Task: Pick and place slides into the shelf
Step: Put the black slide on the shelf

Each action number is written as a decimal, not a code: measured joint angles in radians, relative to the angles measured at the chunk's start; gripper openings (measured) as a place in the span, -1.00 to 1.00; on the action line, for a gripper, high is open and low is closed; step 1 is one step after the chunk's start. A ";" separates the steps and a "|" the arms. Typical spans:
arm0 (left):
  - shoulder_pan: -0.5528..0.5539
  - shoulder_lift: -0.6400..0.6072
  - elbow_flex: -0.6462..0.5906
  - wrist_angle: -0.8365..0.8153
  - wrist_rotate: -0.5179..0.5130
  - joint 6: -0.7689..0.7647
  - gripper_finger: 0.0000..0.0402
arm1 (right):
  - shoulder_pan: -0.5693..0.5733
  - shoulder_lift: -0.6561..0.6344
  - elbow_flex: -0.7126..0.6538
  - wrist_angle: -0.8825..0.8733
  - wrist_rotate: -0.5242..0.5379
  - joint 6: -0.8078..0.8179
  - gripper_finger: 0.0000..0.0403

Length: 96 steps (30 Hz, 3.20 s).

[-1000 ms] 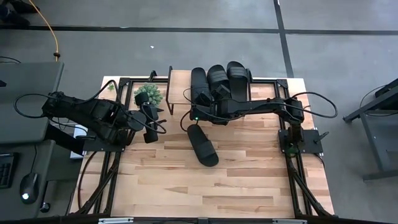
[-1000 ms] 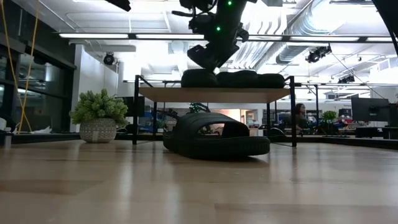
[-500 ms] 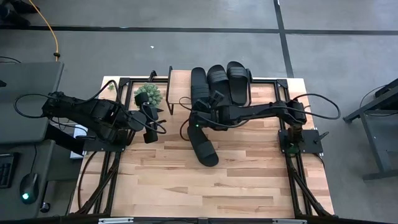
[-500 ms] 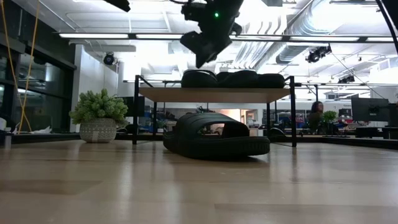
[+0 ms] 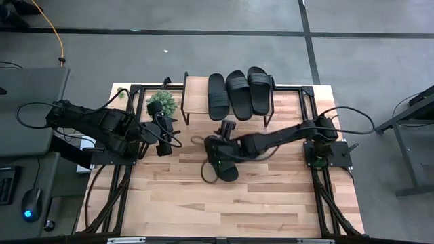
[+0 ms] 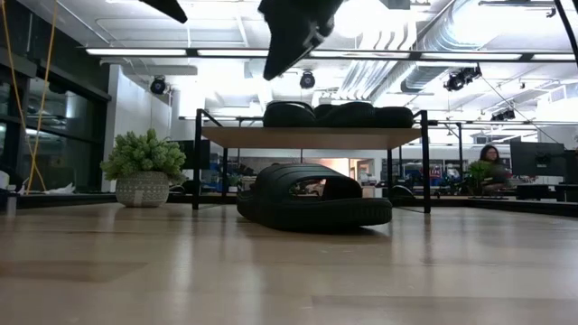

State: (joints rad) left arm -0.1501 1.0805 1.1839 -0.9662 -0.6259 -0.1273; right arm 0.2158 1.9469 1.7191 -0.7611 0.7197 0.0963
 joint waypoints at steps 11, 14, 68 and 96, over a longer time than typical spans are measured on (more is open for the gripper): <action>0.000 0.000 0.000 0.014 0.005 -0.011 -0.15 | 0.164 0.000 0.000 -0.041 -0.060 0.028 -0.07; 0.000 0.000 0.000 0.025 0.005 -0.010 -0.15 | 0.205 0.003 0.000 -0.087 -0.059 0.088 -0.07; 0.000 0.000 0.000 0.025 0.008 -0.012 -0.15 | 0.334 0.280 0.000 -0.269 0.223 0.317 -0.07; 0.000 0.000 0.000 0.025 0.008 -0.012 -0.15 | 0.311 0.378 0.000 -0.293 0.323 0.350 -0.07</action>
State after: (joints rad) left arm -0.1505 1.0805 1.1839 -0.9409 -0.6178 -0.1394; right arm 0.5271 2.3249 1.7187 -1.0541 1.0424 0.4465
